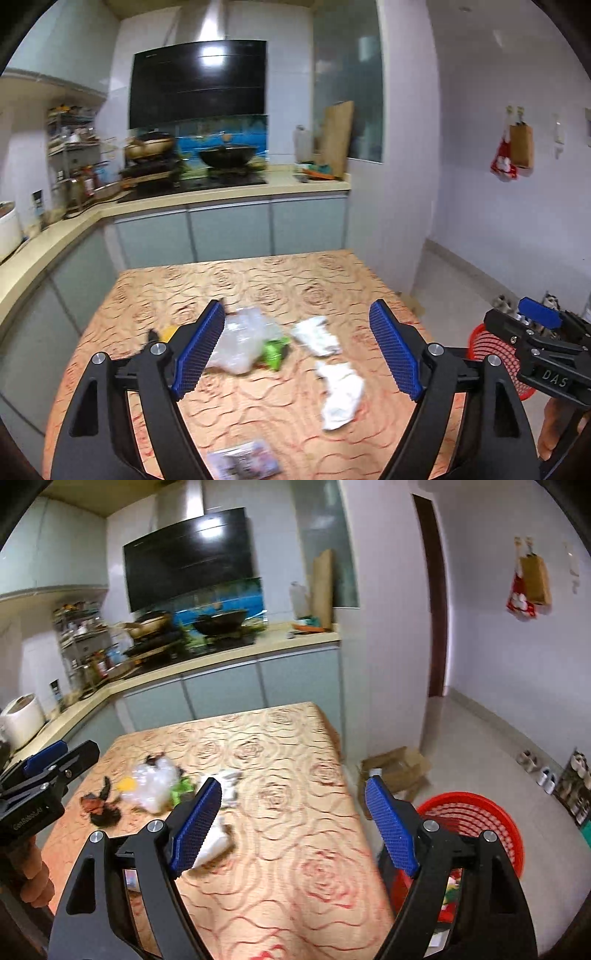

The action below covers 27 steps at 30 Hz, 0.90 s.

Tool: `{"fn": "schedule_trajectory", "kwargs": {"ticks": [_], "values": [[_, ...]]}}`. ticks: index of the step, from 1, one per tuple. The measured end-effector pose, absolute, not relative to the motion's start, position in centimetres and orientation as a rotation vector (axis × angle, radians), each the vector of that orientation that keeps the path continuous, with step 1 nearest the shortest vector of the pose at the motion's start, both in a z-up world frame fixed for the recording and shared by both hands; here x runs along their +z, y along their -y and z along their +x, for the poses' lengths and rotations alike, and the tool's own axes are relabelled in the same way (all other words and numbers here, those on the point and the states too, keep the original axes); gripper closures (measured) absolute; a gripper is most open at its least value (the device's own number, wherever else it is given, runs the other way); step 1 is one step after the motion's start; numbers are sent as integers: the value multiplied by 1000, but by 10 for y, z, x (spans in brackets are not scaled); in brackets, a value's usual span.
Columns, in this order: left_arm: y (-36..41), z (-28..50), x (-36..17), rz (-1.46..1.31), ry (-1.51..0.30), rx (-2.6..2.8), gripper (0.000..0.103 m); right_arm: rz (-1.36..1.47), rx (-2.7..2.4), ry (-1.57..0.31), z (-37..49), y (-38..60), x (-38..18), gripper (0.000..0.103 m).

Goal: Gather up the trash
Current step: 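Move both open tools back over the table, then grasp the printed snack packet with the left tool while the right tool grasps the white tissue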

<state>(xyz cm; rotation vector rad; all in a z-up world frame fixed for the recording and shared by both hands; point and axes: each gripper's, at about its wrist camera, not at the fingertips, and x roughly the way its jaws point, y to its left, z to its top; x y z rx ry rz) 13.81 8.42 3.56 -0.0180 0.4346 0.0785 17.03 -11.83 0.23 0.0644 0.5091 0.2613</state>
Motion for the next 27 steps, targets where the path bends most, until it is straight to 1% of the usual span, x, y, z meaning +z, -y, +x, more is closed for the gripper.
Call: {"fn": "schedule_trajectory", "kwargs": {"ticks": [17,23,27], "values": [[-165,107,14,-69,-472,206,25,-19,392,-560,173,45,-9,23],[-177,103,-1,-68,-501,194,25,-31,404,-581,177,32,-17,23],[-176,105,-20,-57,-544,139,24,-41,405,-603,181,26,-26,23]]}}
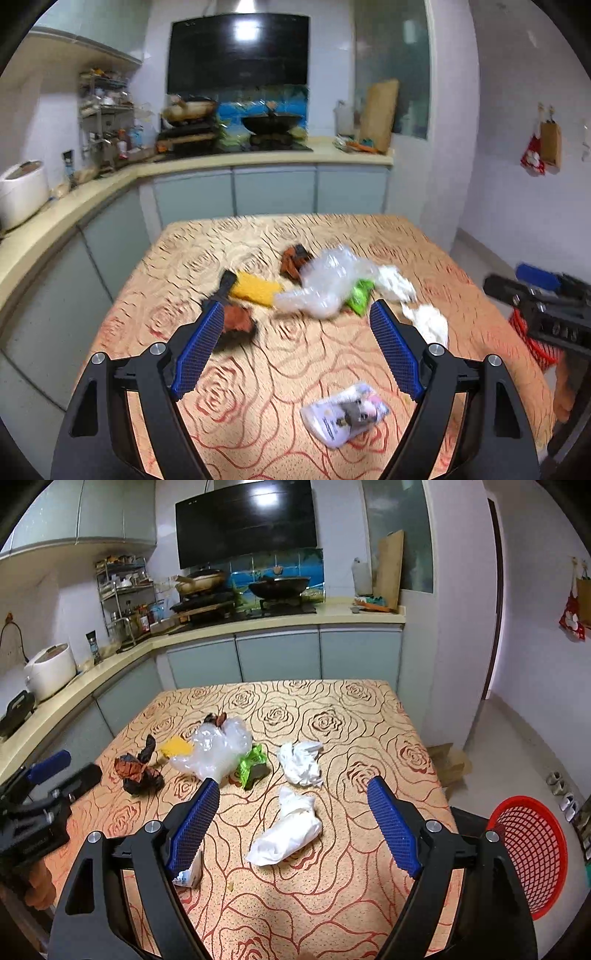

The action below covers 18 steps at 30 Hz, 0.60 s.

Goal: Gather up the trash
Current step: 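Grasp the printed snack packet with the left tool while the right tool grasps the white tissue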

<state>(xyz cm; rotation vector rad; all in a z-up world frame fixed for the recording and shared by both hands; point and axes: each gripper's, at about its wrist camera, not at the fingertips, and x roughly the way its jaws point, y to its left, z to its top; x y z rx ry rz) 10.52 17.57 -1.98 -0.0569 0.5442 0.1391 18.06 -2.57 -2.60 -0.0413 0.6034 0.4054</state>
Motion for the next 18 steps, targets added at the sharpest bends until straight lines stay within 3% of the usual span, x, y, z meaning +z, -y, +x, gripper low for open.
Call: {"fn": "schedule_trajectory", "kwargs": {"ticks": [18], "values": [[-161,124,-106,6,-759,-93,25,-58,388,-742,203,15,-72,23]]}}
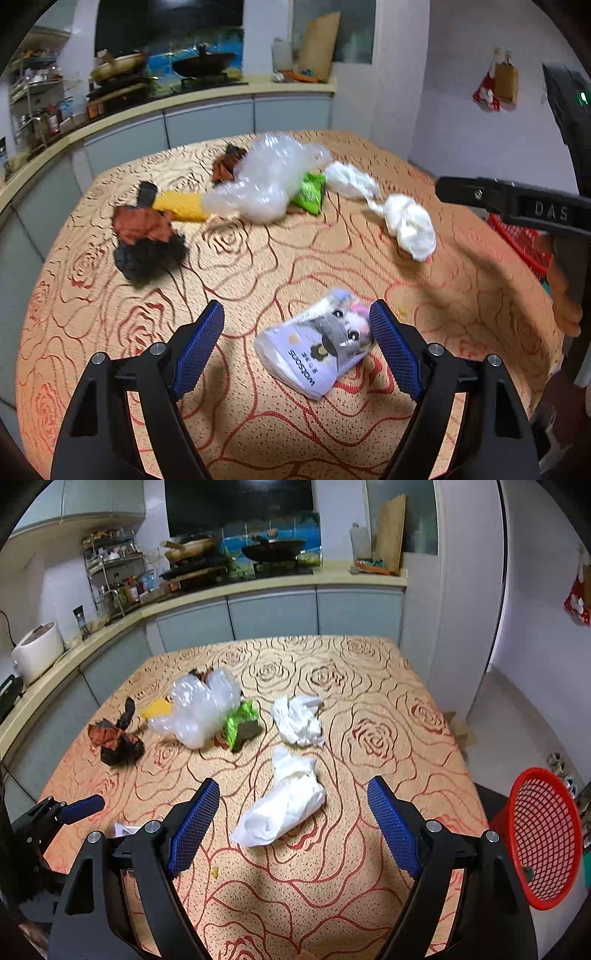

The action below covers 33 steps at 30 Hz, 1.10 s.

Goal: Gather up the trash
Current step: 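Grasp the printed snack packet with the left tool while the right tool grasps the white tissue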

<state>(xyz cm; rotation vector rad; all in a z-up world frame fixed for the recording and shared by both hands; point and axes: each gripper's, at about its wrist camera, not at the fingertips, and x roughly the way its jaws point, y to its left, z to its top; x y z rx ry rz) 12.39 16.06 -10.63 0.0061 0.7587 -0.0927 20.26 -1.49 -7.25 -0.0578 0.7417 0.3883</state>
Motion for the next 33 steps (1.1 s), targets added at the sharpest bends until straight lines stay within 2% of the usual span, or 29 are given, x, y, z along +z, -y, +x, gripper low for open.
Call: {"fn": "schedule_trajectory", "kwargs": {"ticks": [3,8,12,16,19,22,29,33], "values": [[-159,124,-110,4,-762,-116,28,-64,392,-768,207,10,-82,23],[-159,128,-111,4,-773,-126,45,-76,398,-795,216,1,-93,23],[-158,127,-112,5,-770,-127,49,-80,396,-816,226,-5,-102,23],[-161,128,-114,-13,-773,-119,58,-87,389,-834,235,-9,-109,23],[-164,126,-114,-25,-772,-115,60,-88,387,-851,242,-11,-114,23],[-165,122,-111,-25,-766,-132,60,-88,390,-862,244,-12,-117,23],[-174,115,-105,-69,-757,-190,39,-74,398,-874,244,-12,-120,23],[-168,110,-104,-37,-752,-226,39,-63,404,-893,247,-11,-123,23]]}}
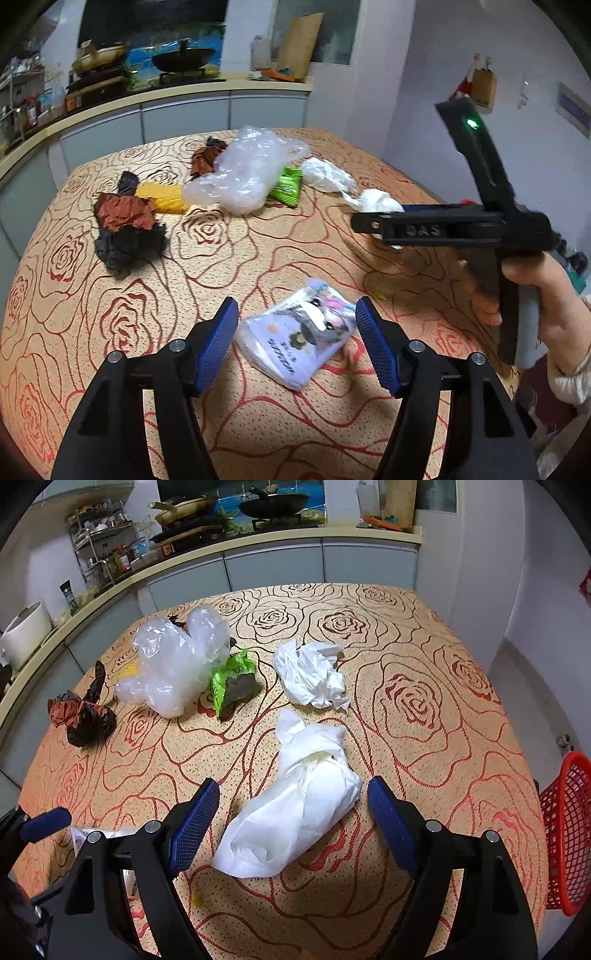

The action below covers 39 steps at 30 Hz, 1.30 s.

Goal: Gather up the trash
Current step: 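Grasp the printed snack packet with the left tool while the right tool grasps the white tissue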

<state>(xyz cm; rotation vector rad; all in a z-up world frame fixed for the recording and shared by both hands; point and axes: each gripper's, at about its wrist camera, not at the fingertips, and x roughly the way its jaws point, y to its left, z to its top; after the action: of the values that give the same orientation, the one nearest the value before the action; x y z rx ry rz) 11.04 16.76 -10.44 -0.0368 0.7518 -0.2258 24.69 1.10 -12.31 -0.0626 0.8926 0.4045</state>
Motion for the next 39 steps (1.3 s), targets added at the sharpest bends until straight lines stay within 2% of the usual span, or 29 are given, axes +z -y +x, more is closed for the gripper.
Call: {"fn": "schedule_trajectory", "kwargs": {"ticks": [7,9,10,12,13,15,16,17,20,27,28,29,36,37,39], "values": [[-154,111,-108,40,-747,-219,40,-71,404,-906,249,-12,-126,26],[-151,111,-109,58,-747,-230,45,-75,408,-915,250,-12,-128,31],[-149,111,-109,65,-748,-234,51,-76,408,-920,250,-11,-129,32],[-147,111,-110,72,-749,-228,55,-83,403,-916,250,-11,-130,39],[-147,111,-110,71,-750,-232,62,-89,400,-914,249,-12,-130,39],[-147,112,-110,69,-751,-229,67,-94,397,-912,249,-11,-130,45],[-147,112,-110,73,-749,-226,73,-97,393,-911,249,-11,-130,47],[-147,112,-110,73,-747,-220,74,-99,392,-909,249,-11,-130,53],[-147,113,-109,67,-745,-206,78,-99,392,-908,249,-8,-130,62],[-155,114,-104,26,-731,-156,86,-87,413,-894,243,-7,-124,72],[-157,114,-102,19,-728,-143,90,-84,418,-888,241,-7,-121,73],[-160,115,-99,6,-725,-135,103,-81,422,-881,239,-7,-119,73],[-186,117,-96,-90,-739,-105,102,-76,435,-854,233,-6,-107,74],[-189,117,-96,-102,-741,-104,95,-74,436,-852,233,-5,-106,74],[-198,117,-93,-143,-733,-112,63,-71,439,-850,231,-3,-104,74]]}}
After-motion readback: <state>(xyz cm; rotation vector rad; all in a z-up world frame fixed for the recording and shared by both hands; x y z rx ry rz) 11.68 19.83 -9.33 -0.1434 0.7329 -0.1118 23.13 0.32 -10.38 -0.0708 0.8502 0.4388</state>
